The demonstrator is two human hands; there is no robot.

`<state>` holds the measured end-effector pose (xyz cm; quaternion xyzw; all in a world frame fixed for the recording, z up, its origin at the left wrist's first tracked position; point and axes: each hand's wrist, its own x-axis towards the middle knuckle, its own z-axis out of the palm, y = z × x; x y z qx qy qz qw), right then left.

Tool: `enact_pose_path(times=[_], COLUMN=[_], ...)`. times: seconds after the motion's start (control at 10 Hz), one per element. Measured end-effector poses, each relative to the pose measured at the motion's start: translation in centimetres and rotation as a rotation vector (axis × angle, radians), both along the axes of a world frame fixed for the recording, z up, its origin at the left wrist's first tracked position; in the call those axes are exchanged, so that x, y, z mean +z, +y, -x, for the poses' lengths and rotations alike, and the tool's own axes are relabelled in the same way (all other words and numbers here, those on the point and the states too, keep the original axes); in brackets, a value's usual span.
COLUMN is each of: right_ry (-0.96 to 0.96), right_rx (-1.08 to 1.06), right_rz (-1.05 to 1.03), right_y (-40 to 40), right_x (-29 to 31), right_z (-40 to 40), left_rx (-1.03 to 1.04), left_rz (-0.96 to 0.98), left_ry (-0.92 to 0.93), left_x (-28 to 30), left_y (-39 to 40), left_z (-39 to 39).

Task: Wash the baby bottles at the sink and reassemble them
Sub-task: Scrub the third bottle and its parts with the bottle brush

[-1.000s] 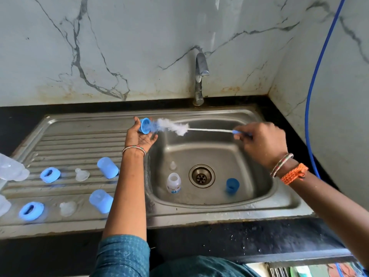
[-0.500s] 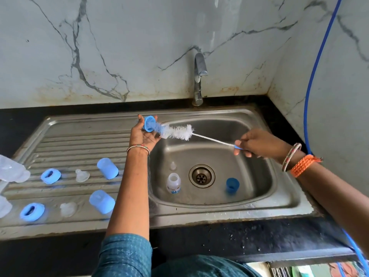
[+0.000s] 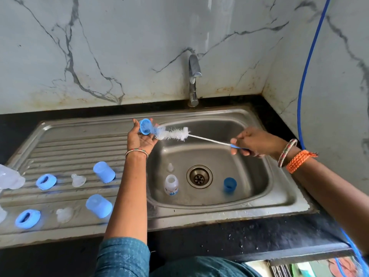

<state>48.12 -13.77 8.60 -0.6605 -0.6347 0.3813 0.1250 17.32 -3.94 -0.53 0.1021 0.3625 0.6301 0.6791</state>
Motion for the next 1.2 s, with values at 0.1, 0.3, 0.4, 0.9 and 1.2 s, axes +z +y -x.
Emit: enact_pose_path(times=[0.1,0.3,0.4,0.9,1.2], right_ry=[-0.493,-0.637,-0.412,-0.636,0.335], right_rx=[-0.036,0.081,-0.027,0.142,-0.007], right_rz=[-0.620,-1.349,-0.771,-1.324,0.335], right_y=[-0.9,-0.9,-0.7,-0.9,-0.1], right_x=[-1.1,-2.0,-0.9,-3.0,-1.2], right_z=[0.8,2.5,2.5,1.2,0.3], left_rx=[0.020,-0.007,0.001,-0.016,-0.067], left_rz=[0.060,0.157,0.119,0.114,-0.044], left_ry=[0.022,0.003,-0.042,0.037,-0.001], left_x=[-0.1,-0.9,-1.3,-1.3,-0.9], left_y=[0.2,0.6,0.3,1.2,0.7], left_z=[0.3,0.3,0.7,1.1,1.4])
